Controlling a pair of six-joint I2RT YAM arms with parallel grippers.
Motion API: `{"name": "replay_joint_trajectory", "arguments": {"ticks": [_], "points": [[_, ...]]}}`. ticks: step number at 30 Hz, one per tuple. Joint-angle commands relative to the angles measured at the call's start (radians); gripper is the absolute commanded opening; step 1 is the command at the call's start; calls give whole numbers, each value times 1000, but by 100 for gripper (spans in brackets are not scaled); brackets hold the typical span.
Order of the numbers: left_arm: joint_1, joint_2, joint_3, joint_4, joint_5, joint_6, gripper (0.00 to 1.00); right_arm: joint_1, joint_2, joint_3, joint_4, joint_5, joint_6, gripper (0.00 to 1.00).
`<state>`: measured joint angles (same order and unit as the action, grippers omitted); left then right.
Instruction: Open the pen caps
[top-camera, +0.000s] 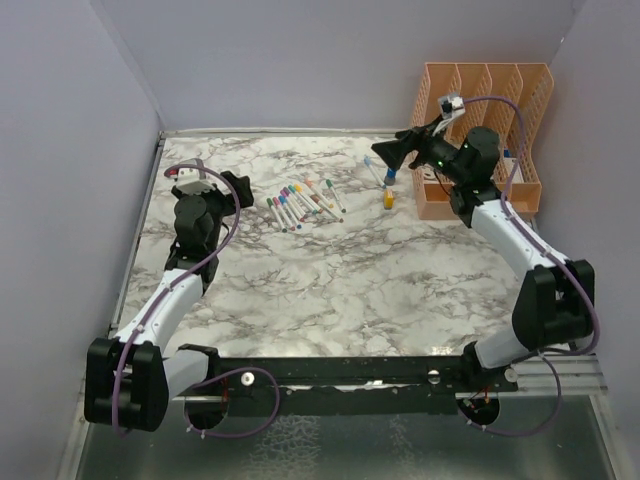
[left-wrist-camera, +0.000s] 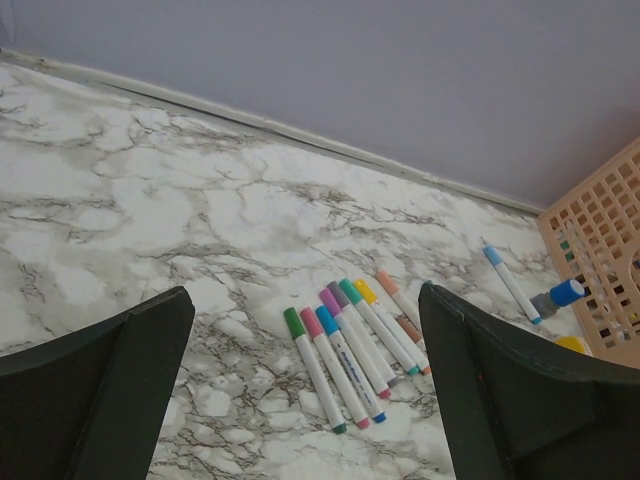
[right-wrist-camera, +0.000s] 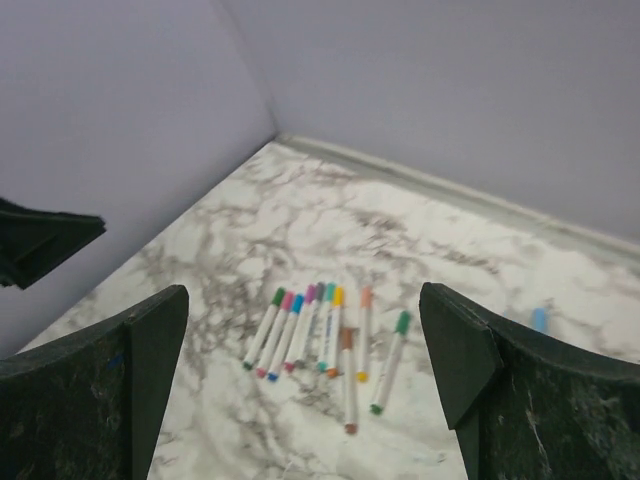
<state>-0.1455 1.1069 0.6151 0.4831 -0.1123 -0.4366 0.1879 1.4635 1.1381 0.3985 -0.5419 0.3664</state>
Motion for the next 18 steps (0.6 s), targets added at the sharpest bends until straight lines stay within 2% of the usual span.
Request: {"name": "replay_joint_trajectory", "arguments": {"ticks": [1, 4, 7, 13, 18], "points": [[0, -20, 20, -11, 53, -28, 99, 0, 108, 60, 86, -231, 196, 99], [0, -30, 13, -12, 13, -21, 99, 2, 136, 103, 43, -219, 152, 99], [0, -37, 8, -12, -1, -10, 99, 17, 144, 139, -34, -144, 69, 99], [0, 3, 26, -14, 28, -35, 99, 59, 240, 342, -327, 71, -102, 99], [0, 54, 46, -16, 48, -67, 99, 105, 331, 492, -492, 275, -205, 99]]}}
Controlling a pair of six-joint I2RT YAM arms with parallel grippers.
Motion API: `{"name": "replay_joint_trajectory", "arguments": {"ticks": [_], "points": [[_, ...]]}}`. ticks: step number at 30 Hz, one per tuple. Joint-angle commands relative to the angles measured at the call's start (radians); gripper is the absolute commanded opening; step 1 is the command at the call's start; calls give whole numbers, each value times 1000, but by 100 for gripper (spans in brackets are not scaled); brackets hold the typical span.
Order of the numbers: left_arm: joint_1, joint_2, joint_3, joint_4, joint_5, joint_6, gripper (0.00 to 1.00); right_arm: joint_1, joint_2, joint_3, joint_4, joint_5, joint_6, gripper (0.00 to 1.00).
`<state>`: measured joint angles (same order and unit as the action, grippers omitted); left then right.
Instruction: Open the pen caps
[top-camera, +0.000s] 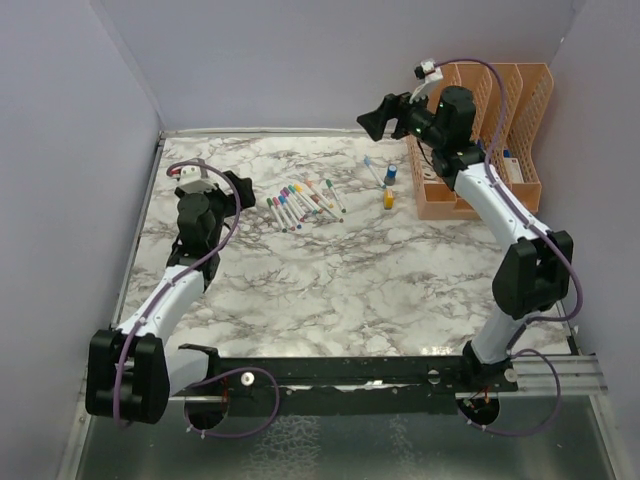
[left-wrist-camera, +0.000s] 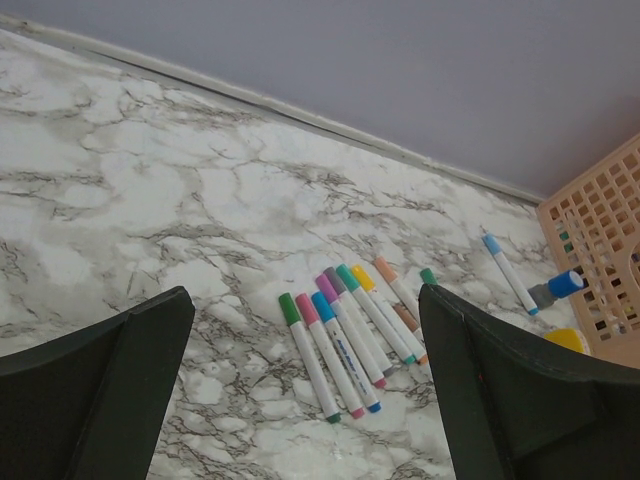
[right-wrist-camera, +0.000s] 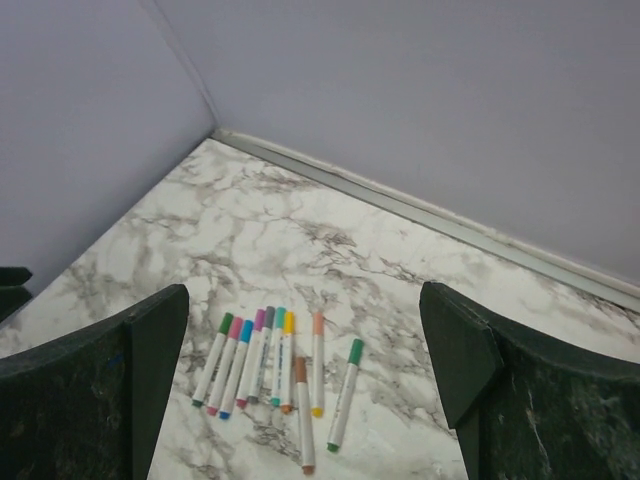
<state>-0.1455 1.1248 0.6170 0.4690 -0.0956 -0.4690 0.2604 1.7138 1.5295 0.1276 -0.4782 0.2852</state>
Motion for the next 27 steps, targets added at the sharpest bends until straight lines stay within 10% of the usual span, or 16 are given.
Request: {"name": "replay_joint_trajectory", "arguments": {"ticks": [1, 15, 27], "points": [[0, 43, 47, -3, 35, -38, 99, 37, 99, 132, -247, 231, -137, 99], [0, 89, 63, -11, 51, -41, 99, 91, 628, 891, -723, 423, -291, 89], [0, 145, 102, -21, 49, -33, 99, 91, 755, 868, -655, 418, -296, 75]]}}
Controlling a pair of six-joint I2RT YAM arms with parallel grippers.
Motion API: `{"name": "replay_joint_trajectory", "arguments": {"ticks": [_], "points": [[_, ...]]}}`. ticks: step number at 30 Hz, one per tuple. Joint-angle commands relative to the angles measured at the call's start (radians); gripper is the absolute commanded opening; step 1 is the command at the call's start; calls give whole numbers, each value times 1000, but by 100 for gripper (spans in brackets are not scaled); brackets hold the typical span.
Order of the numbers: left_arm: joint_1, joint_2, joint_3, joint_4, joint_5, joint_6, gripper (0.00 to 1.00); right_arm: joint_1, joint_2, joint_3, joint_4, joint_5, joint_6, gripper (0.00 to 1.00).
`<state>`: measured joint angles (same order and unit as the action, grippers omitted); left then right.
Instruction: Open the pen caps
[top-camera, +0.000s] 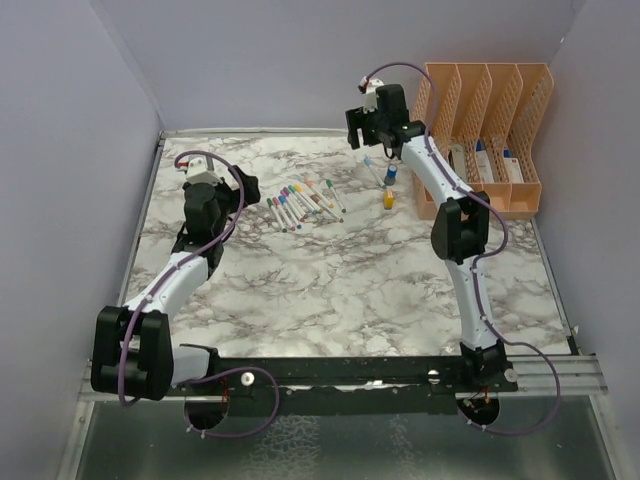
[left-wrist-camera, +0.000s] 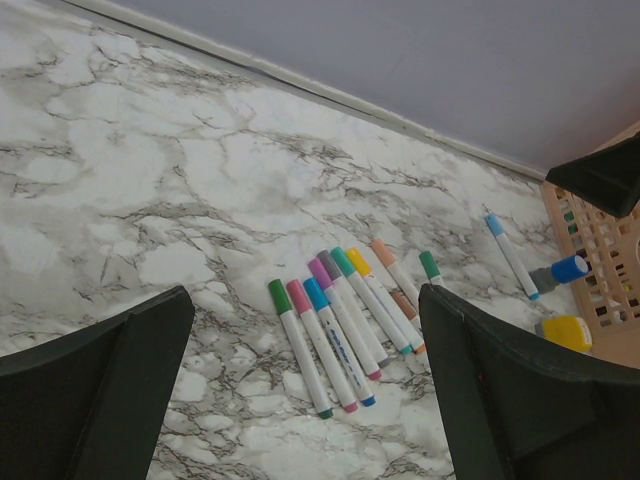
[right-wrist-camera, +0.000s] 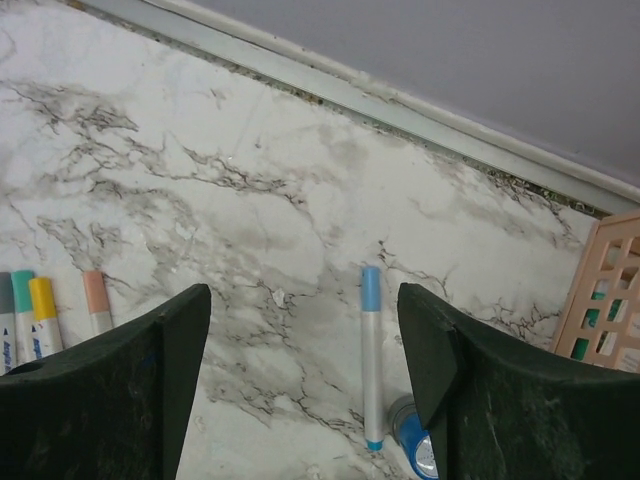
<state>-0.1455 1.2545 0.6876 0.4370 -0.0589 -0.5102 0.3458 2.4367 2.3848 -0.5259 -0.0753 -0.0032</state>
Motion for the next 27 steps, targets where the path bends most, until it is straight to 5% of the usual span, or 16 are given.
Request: {"name": "replay_joint_trajectory", "arguments": {"ticks": [1, 27], "points": [[-1, 20, 33, 12, 11, 10, 99, 5, 42, 12, 0, 16, -7, 74], [-1, 54, 43, 11, -17, 33, 99, 5, 183, 53, 5, 34, 20, 66]]}}
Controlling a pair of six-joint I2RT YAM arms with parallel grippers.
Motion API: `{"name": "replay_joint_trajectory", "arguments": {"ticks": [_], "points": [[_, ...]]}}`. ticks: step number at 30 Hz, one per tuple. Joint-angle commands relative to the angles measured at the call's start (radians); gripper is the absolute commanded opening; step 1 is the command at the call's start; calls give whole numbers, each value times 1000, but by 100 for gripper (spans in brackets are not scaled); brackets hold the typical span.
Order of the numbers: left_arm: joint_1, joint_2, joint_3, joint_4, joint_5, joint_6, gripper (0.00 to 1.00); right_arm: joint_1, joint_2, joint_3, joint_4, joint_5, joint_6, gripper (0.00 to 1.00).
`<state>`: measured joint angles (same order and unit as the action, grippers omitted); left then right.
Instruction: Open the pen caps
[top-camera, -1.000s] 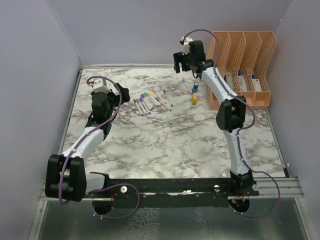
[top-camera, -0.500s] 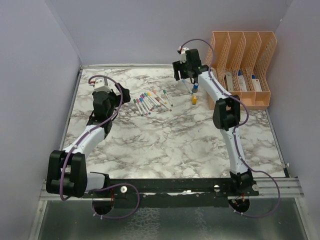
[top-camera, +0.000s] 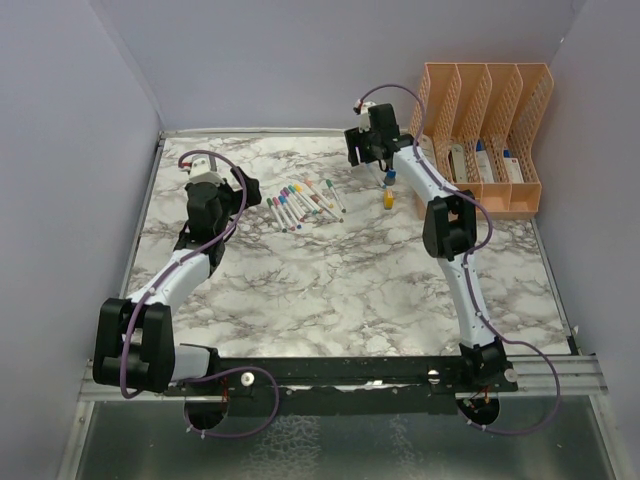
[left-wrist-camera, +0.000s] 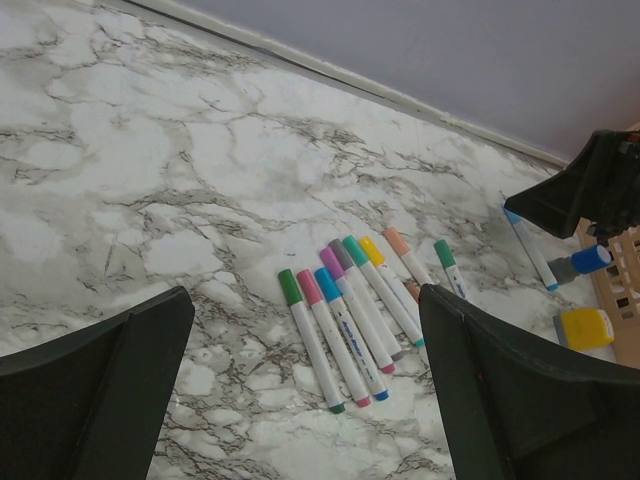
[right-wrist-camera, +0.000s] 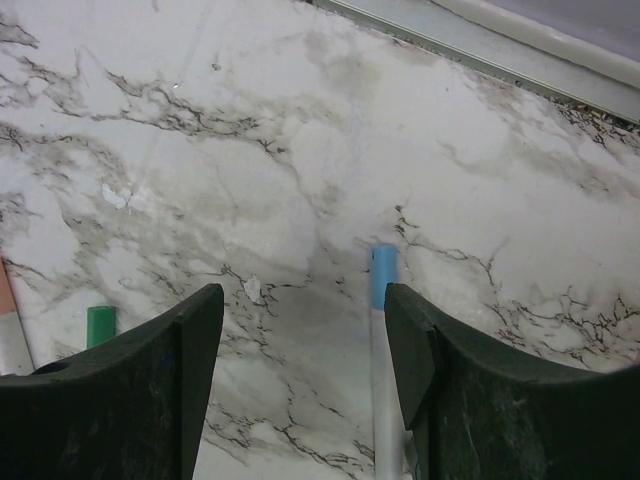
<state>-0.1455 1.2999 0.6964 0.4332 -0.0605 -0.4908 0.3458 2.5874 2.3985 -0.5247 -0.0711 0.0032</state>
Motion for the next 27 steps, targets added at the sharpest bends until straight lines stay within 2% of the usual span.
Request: {"name": "replay_joint_trajectory", "arguments": {"ticks": [1, 27], "points": [[0, 9, 34, 15, -16, 14, 99, 5, 35, 42, 5, 32, 15, 66], [0, 28, 40, 15, -25, 18, 99, 3, 93, 63, 31, 58, 31, 68]]}}
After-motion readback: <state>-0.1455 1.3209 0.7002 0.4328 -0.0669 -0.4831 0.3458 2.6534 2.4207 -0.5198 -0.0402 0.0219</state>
